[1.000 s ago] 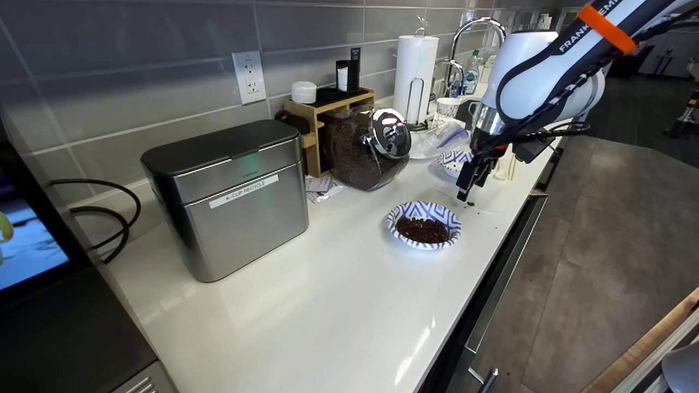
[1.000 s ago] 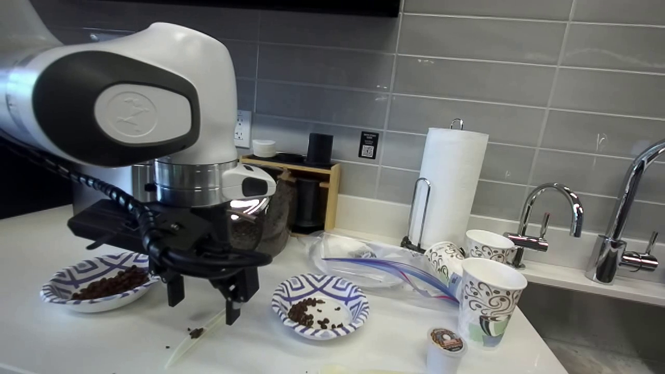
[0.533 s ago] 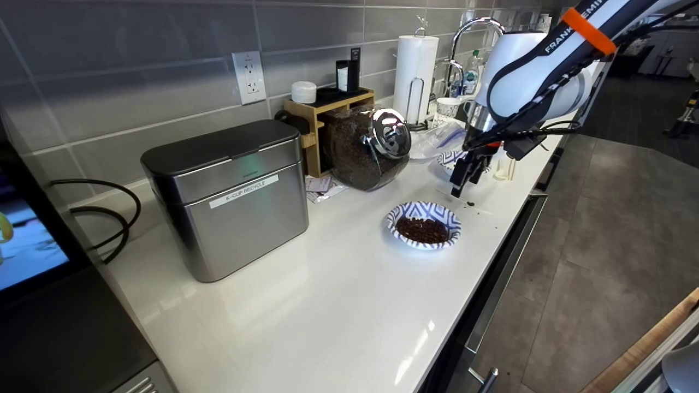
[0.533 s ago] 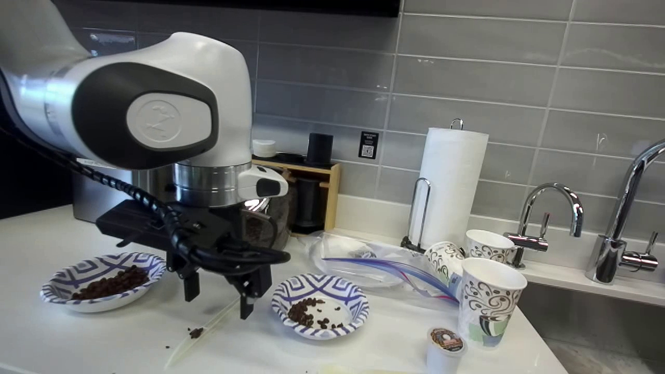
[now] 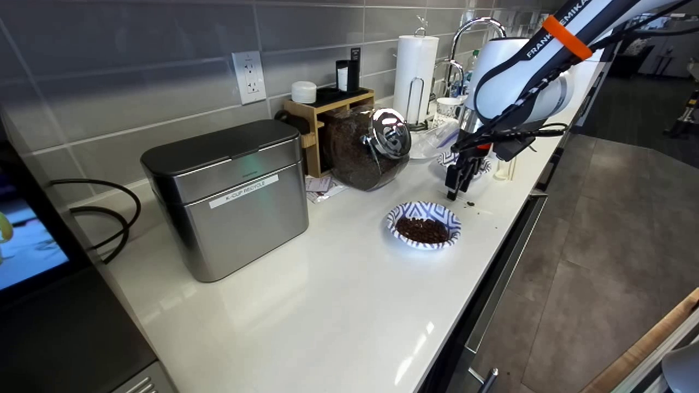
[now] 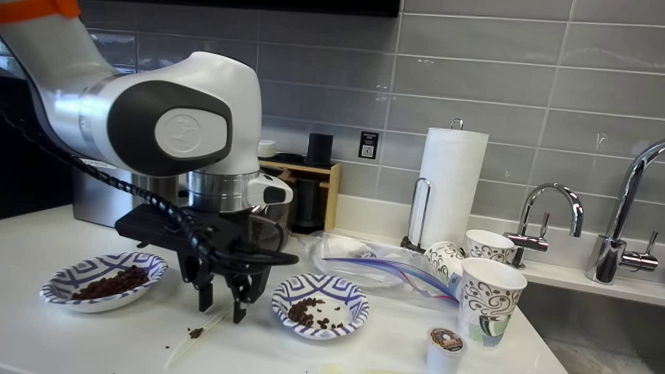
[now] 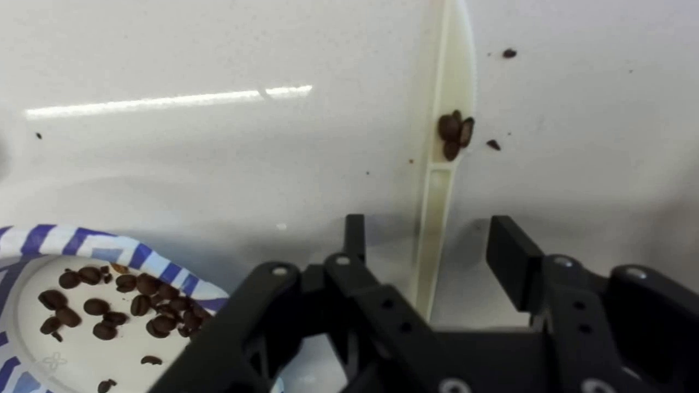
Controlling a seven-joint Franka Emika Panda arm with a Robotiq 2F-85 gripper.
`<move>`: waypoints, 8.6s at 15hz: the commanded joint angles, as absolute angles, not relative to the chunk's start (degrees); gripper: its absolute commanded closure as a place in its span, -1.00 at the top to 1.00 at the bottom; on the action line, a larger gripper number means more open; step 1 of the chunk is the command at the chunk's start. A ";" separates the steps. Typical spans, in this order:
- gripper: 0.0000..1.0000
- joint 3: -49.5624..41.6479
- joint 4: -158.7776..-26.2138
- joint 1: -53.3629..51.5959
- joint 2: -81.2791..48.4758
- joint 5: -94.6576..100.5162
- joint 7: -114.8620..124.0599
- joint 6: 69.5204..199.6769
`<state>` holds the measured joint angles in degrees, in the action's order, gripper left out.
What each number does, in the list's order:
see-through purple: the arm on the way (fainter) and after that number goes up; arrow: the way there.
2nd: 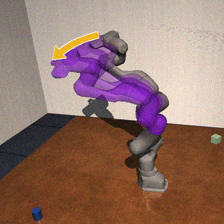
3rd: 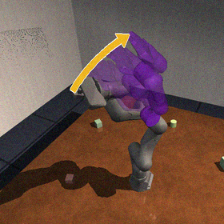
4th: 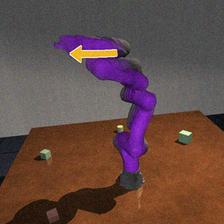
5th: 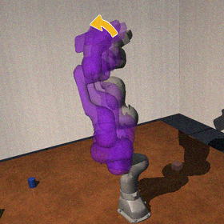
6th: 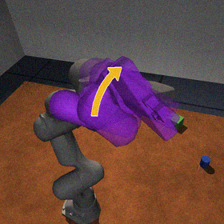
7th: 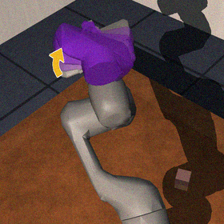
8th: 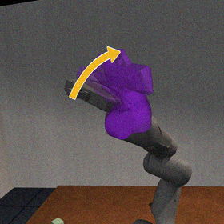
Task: Pick up the beans in the bowl on the left then place them on the plastic knife and then drop the beans on the knife into the bowl on the right
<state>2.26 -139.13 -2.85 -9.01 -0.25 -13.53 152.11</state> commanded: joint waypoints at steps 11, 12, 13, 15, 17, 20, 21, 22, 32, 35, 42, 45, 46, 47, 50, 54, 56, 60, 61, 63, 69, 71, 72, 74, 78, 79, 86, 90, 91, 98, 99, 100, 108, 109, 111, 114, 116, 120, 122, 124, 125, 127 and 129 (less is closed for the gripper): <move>-0.12 2.70 -136.86 -2.59 -9.96 0.83 -11.15 147.56; -0.17 2.71 -136.77 -2.61 -10.02 0.92 -11.12 147.36; -0.15 2.71 -136.73 -2.62 -10.06 0.98 -11.11 147.25; -0.12 2.71 -136.71 -2.65 -10.10 1.14 -11.03 147.10; -0.24 2.71 -136.68 -2.67 -10.13 1.26 -10.95 147.02; -0.40 2.72 -136.62 -2.70 -10.24 1.44 -10.81 146.95; -0.55 2.73 -136.60 -2.72 -10.27 1.51 -10.75 146.91; -0.50 2.73 -136.58 -2.73 -10.30 1.59 -10.68 146.87; -0.93 2.80 -136.05 -2.69 -10.69 1.85 -10.51 146.00; -0.93 2.85 -135.68 -2.64 -10.80 1.74 -10.76 145.64; -0.93 2.86 -134.76 -2.53 -10.35 1.73 -11.40 142.79; -0.93 2.78 -134.24 -2.69 -9.91 2.25 -10.97 141.48; -0.93 2.72 -134.12 -2.75 -9.73 2.53 -10.70 141.13; -0.93 2.73 -134.04 -2.74 -9.59 2.66 -10.80 141.00; -0.93 2.71 -133.77 -2.71 -9.31 3.00 -10.96 140.57; -0.93 2.77 -132.70 -2.41 -8.98 2.49 -11.97 138.32; -0.93 2.59 -132.34 -2.27 -8.65 2.44 -11.76 137.70; -0.93 2.11 -131.76 -1.66 -7.10 2.31 -11.86 136.89; -0.93 1.93 -131.58 -1.50 -6.74 2.51 -11.73 136.76; -0.93 1.62 -131.30 -1.06 -5.95 2.48 -11.81 136.59; -0.74 1.24 -130.44 -0.50 -5.78 1.91 -11.85 137.48; -0.74 1.23 -130.39 -0.47 -5.68 1.91 -11.85 137.41; -0.74 1.23 -130.39 -0.47 -5.68 1.91 -11.85 137.41; -0.93 1.04 -129.80 -0.24 -5.97 1.60 -11.77 136.81; -0.93 -0.06 -129.11 0.57 -5.54 2.28 -11.12 136.73; -0.93 -0.35 -128.86 0.77 -5.45 2.39 -11.09 136.76; -0.93 -1.68 -125.66 2.02 -5.92 2.61 -11.79 136.38; -0.93 -2.04 -123.58 2.44 -6.57 2.65 -12.15 135.81; -0.93 -2.17 -123.13 2.60 -6.68 2.78 -12.06 135.78; -0.93 -3.55 -121.64 3.41 -6.37 5.01 -10.51 136.47; -0.93 -3.74 -121.57 3.46 -6.27 5.50 -10.17 136.57; -0.93 -3.87 -121.51 3.52 -6.17 5.75 -10.01 136.68; -0.93 -4.45 -122.79 3.53 -4.74 7.57 -5.58 139.93; -0.93 -4.47 -122.96 3.49 -4.57 7.86 -4.94 140.33; -0.93 -4.60 -123.43 3.46 -4.27 8.78 -3.42 141.81; -0.93 -4.66 -124.17 3.48 -3.96 9.34 -1.95 144.94; -0.93 -4.63 -124.88 3.41 -3.63 9.39 -1.14 147.42; -0.93 -4.55 -127.75 3.44 -2.54 8.93 -0.90 154.77; -0.93 -4.55 -129.95 3.52 -1.74 8.54 -1.06 159.64; -0.93 -4.53 -132.39 3.58 -0.86 8.38 -1.59 164.31; -0.93 -4.50 -133.43 3.62 -0.51 8.08 -1.88 166.11; -0.93 -4.61 -135.28 3.71 0.06 8.10 -1.65 169.29; -0.93 -4.83 -136.97 3.67 0.66 8.36 -1.37 172.28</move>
